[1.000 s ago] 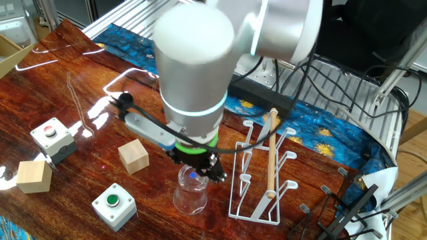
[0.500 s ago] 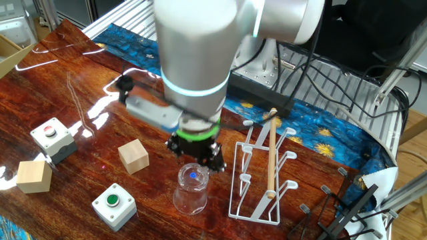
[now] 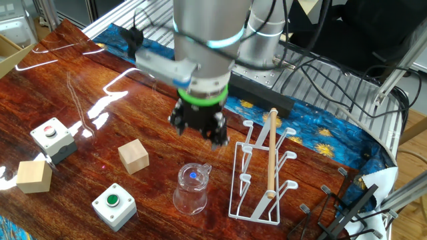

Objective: Take the cup off the cup rack

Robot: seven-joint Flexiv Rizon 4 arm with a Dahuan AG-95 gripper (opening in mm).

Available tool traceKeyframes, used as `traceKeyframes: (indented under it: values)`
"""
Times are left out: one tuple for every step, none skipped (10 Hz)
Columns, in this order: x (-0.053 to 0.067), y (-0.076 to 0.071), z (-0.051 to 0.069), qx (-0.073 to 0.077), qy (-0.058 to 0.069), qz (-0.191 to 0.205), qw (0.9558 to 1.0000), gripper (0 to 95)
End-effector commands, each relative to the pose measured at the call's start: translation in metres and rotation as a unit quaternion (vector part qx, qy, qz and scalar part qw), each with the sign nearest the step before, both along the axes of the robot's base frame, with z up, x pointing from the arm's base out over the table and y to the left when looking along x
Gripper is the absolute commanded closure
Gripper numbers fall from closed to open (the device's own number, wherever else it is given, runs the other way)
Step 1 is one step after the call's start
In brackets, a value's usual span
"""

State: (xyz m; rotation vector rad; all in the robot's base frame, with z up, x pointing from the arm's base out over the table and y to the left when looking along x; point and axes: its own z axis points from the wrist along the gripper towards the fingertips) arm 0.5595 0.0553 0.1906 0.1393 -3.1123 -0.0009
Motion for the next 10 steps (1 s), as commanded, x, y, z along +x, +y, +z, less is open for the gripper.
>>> traceKeyframes:
  values:
    - [-0.0045,-0.0015,0.0047,-0.004,-0.004,0.004,1.0,19.0]
    - [-0.0073,-0.0012,0.0088,-0.007,-0.002,0.004,1.0,19.0]
    - [-0.0082,-0.0013,0.0103,-0.009,-0.002,0.004,0.9999,19.0]
    - [-0.0092,-0.0008,0.0125,-0.012,-0.004,0.003,0.9999,19.0]
    - [-0.0099,-0.0001,0.0143,-0.011,-0.002,0.005,0.9999,19.0]
    - [-0.0099,-0.0001,0.0143,-0.013,0.007,0.004,0.9999,19.0]
    - [-0.0099,-0.0001,0.0143,-0.018,0.01,0.005,0.9998,19.0]
    - [-0.0099,0.0,0.0143,-0.02,0.01,0.007,0.9997,19.0]
    - [-0.0099,0.0,0.0143,-0.023,0.012,0.005,0.9997,19.0]
    - [-0.0099,0.0,0.0144,-0.028,0.012,0.004,0.9995,19.0]
